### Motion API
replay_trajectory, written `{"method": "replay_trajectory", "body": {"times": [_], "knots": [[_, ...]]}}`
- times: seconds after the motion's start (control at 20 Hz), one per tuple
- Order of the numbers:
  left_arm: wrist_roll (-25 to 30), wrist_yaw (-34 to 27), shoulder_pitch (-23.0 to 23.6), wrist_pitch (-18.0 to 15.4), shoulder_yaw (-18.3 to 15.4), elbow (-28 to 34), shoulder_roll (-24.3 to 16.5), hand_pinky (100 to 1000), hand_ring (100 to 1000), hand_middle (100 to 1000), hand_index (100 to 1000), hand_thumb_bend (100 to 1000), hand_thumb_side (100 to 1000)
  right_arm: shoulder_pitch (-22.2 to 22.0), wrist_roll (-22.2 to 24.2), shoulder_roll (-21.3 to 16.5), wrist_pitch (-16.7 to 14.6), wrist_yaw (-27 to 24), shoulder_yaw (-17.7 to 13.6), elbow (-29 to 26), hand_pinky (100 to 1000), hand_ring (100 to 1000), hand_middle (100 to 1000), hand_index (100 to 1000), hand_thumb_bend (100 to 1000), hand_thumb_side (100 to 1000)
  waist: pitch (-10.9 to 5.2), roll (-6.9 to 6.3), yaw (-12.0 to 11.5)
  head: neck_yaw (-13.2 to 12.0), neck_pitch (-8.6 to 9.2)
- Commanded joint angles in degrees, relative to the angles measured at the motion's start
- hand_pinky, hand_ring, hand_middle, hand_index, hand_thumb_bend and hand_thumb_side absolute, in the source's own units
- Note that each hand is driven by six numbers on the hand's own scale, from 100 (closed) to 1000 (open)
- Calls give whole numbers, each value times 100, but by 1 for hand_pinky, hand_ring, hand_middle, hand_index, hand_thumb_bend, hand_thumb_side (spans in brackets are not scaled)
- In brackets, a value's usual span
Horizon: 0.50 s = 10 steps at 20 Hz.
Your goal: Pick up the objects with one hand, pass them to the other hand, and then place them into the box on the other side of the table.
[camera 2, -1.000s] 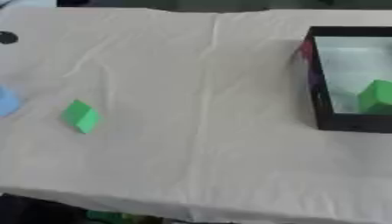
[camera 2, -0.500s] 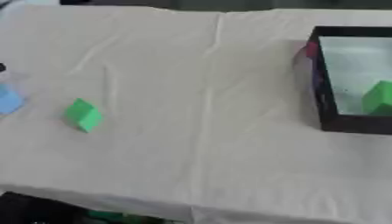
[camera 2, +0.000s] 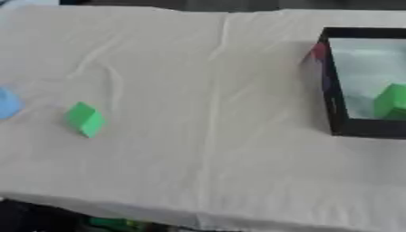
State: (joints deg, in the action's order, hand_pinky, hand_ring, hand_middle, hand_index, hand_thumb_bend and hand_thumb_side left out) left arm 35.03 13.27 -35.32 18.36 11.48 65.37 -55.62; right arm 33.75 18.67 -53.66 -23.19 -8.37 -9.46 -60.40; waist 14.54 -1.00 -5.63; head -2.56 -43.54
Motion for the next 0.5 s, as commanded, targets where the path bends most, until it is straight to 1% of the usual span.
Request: {"method": "replay_trajectory", "body": {"times": [0.05,0.1,0.3,0.5], "knots": [[58,5,-97,-12,-30,-108,-224,823,851,784,854,673,190,41,-29,-210,-22,37,-46,-33,1000,955,918,909,100,347,-82,4,6,-86,74],[65,13,-107,-15,-31,-142,-215,824,851,785,855,670,181,31,-29,-208,-30,47,-45,-30,1000,955,918,908,100,345,-82,6,7,-122,78],[78,85,-141,1,-49,-323,-180,826,854,788,853,654,100,-6,-35,-200,-65,75,-49,-13,1000,957,918,911,100,341,-79,16,6,-232,91],[9,232,-192,62,-65,-526,-107,825,855,788,852,639,100,-42,-26,-188,-95,99,-44,4,1000,955,914,909,100,332,-74,30,3,-334,93]]}}
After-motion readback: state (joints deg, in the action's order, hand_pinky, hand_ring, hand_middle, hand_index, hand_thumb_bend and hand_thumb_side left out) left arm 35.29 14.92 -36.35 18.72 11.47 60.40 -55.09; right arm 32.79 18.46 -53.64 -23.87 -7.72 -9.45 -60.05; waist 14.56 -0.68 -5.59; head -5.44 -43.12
